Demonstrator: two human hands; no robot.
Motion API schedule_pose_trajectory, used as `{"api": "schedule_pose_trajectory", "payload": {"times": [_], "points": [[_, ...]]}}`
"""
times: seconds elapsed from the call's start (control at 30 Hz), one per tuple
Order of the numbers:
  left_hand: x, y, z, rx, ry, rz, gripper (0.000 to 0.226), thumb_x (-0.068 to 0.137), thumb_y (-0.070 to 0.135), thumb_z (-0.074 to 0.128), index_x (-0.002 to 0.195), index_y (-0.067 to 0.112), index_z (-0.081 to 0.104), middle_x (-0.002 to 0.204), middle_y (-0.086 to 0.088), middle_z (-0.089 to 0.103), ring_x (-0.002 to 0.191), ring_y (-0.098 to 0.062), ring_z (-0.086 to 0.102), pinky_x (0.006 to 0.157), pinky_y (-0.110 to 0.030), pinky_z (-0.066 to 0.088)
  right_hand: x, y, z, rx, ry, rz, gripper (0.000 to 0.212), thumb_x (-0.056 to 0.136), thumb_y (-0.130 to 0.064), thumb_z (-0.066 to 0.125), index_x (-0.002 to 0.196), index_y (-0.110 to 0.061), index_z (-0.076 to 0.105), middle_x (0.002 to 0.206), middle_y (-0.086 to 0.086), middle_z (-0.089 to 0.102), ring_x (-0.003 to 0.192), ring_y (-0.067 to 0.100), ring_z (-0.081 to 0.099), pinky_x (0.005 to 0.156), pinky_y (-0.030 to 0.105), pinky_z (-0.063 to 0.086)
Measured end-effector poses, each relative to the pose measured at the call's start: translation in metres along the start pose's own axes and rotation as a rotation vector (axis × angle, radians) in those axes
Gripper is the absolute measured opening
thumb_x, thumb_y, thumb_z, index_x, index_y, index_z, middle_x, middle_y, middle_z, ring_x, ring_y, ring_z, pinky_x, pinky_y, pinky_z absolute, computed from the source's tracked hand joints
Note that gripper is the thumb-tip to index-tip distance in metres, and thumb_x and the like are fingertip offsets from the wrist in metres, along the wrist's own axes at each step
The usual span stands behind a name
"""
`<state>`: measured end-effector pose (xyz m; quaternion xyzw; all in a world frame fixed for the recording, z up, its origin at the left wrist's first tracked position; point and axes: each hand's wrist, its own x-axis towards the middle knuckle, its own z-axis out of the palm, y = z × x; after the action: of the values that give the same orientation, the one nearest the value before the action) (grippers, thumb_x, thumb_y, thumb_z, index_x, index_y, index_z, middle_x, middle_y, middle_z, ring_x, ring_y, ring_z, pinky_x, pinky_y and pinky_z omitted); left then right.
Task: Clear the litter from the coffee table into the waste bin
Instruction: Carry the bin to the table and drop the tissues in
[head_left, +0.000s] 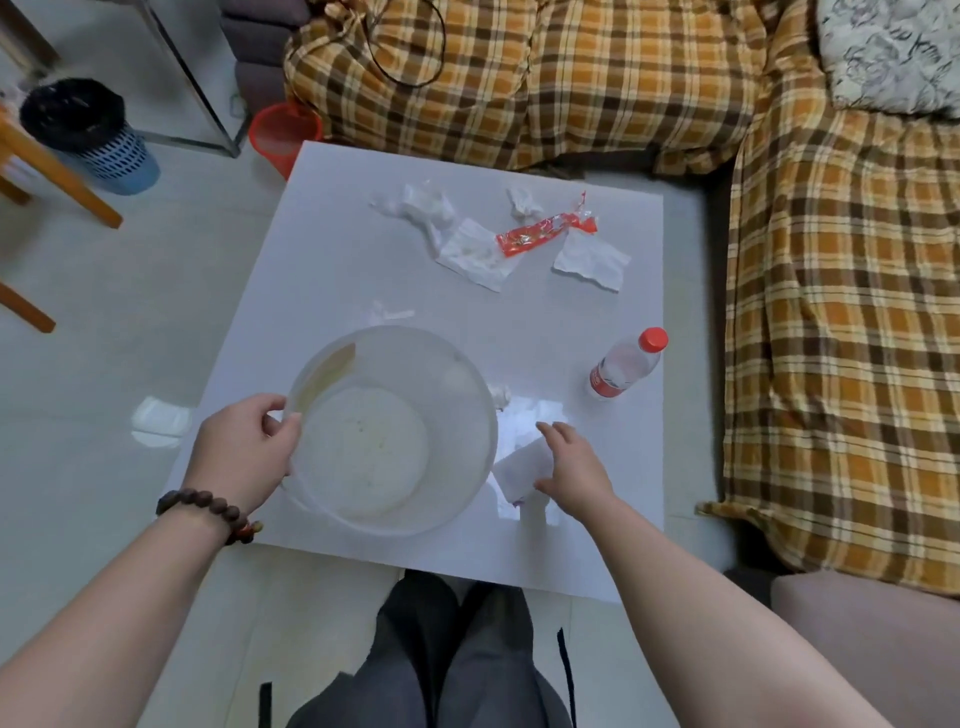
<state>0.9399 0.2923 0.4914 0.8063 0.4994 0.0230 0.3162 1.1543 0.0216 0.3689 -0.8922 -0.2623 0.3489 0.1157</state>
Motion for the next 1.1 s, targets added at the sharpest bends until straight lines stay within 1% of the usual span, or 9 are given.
{"api": "schedule_pose_trajectory", "payload": {"times": [0.07, 0.17, 0.33, 0.5, 0.63, 0.73, 0.87, 1.0, 1.1], "points": [[0.002, -0.001, 0.005, 0.015, 0.014, -0.017, 0.031, 0.092, 0.021, 0.056, 0.117, 0.007, 0.066, 0.062, 0.001, 0.066, 0.062, -0.017, 0.066, 0.064, -0.03, 0.043, 0.016, 0.008, 0.011, -0.111, -0.062, -0.046, 0.082, 0.076, -0.004, 0.064, 0.146, -0.024, 0.024, 0.154, 0.002, 0.024, 0.136, 0.025, 0.031, 0.098, 0.036, 0.043], [0.002, -0.001, 0.009, 0.015, 0.021, -0.046, 0.032, 0.092, 0.021, 0.056, 0.118, 0.007, 0.065, 0.062, 0.001, 0.067, 0.063, -0.018, 0.067, 0.074, -0.038, 0.052, 0.031, 0.02, 0.023, -0.211, -0.112, -0.096, 0.084, 0.074, 0.005, 0.06, 0.146, -0.021, 0.025, 0.156, 0.005, 0.024, 0.141, 0.026, 0.024, 0.108, 0.035, 0.033], [-0.004, -0.001, 0.012, -0.008, 0.057, -0.099, 0.03, 0.092, 0.022, 0.057, 0.117, 0.009, 0.065, 0.062, 0.001, 0.068, 0.064, -0.019, 0.068, 0.079, -0.042, 0.055, 0.044, 0.031, 0.026, -0.218, -0.052, -0.135, 0.066, 0.073, 0.002, 0.058, 0.135, -0.016, 0.042, 0.138, 0.006, 0.047, 0.129, 0.028, 0.038, 0.1, 0.034, 0.038], [-0.013, 0.01, 0.009, 0.0, 0.083, -0.119, 0.033, 0.092, 0.024, 0.057, 0.12, 0.007, 0.064, 0.063, 0.003, 0.066, 0.065, -0.017, 0.067, 0.072, -0.032, 0.044, 0.026, 0.013, -0.009, 0.094, 0.083, 0.002, 0.043, 0.077, -0.018, 0.064, 0.118, -0.017, 0.049, 0.116, 0.006, 0.055, 0.106, 0.027, 0.051, 0.075, 0.033, 0.042], [-0.019, 0.024, 0.001, -0.021, 0.096, -0.141, 0.033, 0.092, 0.022, 0.057, 0.117, 0.004, 0.064, 0.073, -0.008, 0.07, 0.073, -0.027, 0.069, 0.073, -0.032, 0.045, -0.013, -0.011, -0.065, 0.346, 0.352, -0.016, 0.05, 0.077, -0.025, 0.069, 0.123, -0.018, 0.05, 0.117, 0.002, 0.059, 0.108, 0.024, 0.054, 0.078, 0.027, 0.036], [-0.022, 0.034, -0.003, -0.058, 0.099, -0.151, 0.035, 0.092, 0.023, 0.057, 0.12, 0.003, 0.063, 0.087, -0.018, 0.071, 0.085, -0.034, 0.069, 0.084, -0.04, 0.052, -0.04, -0.036, -0.1, 0.464, 0.446, -0.099, 0.051, 0.075, -0.029, 0.072, 0.121, -0.026, 0.05, 0.108, -0.012, 0.056, 0.103, 0.015, 0.054, 0.083, 0.026, 0.038], [-0.026, 0.049, -0.003, -0.087, 0.108, -0.132, 0.036, 0.092, 0.023, 0.057, 0.121, 0.003, 0.063, 0.085, -0.017, 0.071, 0.084, -0.033, 0.069, 0.083, -0.039, 0.053, -0.053, -0.085, -0.119, 0.412, 0.407, -0.356, 0.056, 0.074, -0.029, 0.075, 0.124, -0.022, 0.051, 0.119, -0.006, 0.057, 0.104, 0.011, 0.052, 0.09, 0.026, 0.039], [-0.033, 0.059, -0.003, -0.111, 0.117, -0.112, 0.035, 0.092, 0.024, 0.057, 0.12, 0.004, 0.063, 0.083, -0.014, 0.071, 0.085, -0.031, 0.069, 0.082, -0.037, 0.052, -0.045, -0.131, -0.111, 0.276, 0.243, -0.49, 0.059, 0.075, -0.028, 0.074, 0.128, -0.017, 0.05, 0.13, -0.001, 0.055, 0.119, 0.017, 0.05, 0.09, 0.017, 0.03], [-0.037, 0.061, -0.007, -0.125, 0.135, -0.105, 0.033, 0.092, 0.024, 0.057, 0.118, 0.004, 0.064, 0.087, -0.016, 0.072, 0.086, -0.031, 0.068, 0.08, -0.035, 0.051, -0.034, -0.147, -0.1, 0.182, 0.124, -0.482, 0.06, 0.078, -0.031, 0.072, 0.13, -0.017, 0.046, 0.135, 0.0, 0.051, 0.123, 0.021, 0.048, 0.098, 0.027, 0.035]]}}
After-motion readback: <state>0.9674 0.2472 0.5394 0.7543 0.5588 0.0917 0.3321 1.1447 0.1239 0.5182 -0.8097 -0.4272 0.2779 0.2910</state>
